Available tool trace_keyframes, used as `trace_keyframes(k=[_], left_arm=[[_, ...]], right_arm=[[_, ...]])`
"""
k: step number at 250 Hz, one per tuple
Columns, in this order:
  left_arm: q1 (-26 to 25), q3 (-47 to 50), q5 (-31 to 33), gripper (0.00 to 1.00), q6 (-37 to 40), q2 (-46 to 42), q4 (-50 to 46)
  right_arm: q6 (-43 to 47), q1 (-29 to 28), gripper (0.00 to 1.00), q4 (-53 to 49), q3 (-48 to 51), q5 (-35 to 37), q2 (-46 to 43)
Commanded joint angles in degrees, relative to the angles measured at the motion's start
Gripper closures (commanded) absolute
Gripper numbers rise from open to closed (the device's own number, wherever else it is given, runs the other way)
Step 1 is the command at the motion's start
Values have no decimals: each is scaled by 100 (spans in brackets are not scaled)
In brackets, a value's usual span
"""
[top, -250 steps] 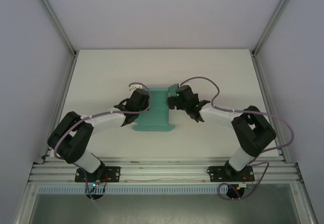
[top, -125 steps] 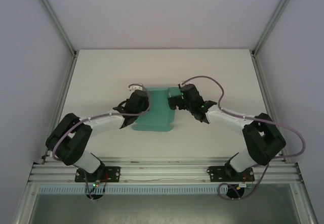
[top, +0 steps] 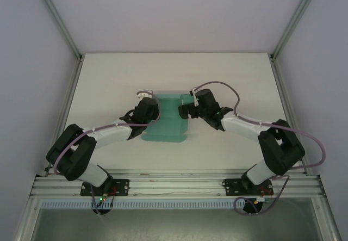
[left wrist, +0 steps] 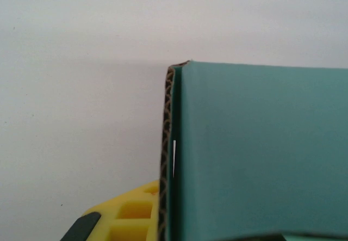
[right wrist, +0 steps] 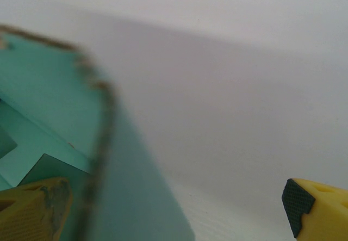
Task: Assemble paper box
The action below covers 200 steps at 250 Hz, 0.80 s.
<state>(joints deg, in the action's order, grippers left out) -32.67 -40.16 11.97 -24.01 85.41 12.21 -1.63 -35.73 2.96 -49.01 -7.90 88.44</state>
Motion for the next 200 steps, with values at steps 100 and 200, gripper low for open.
trace_keyframes(k=[100,200], left_arm=[[-31,-28,104,100,27,12,89],[124,-62,-219,100,138,-186,72]], right_arm=[[454,104,0,-722,822,-488,-1981],[1277,2591,23,-1247,553,-4090,-2207]])
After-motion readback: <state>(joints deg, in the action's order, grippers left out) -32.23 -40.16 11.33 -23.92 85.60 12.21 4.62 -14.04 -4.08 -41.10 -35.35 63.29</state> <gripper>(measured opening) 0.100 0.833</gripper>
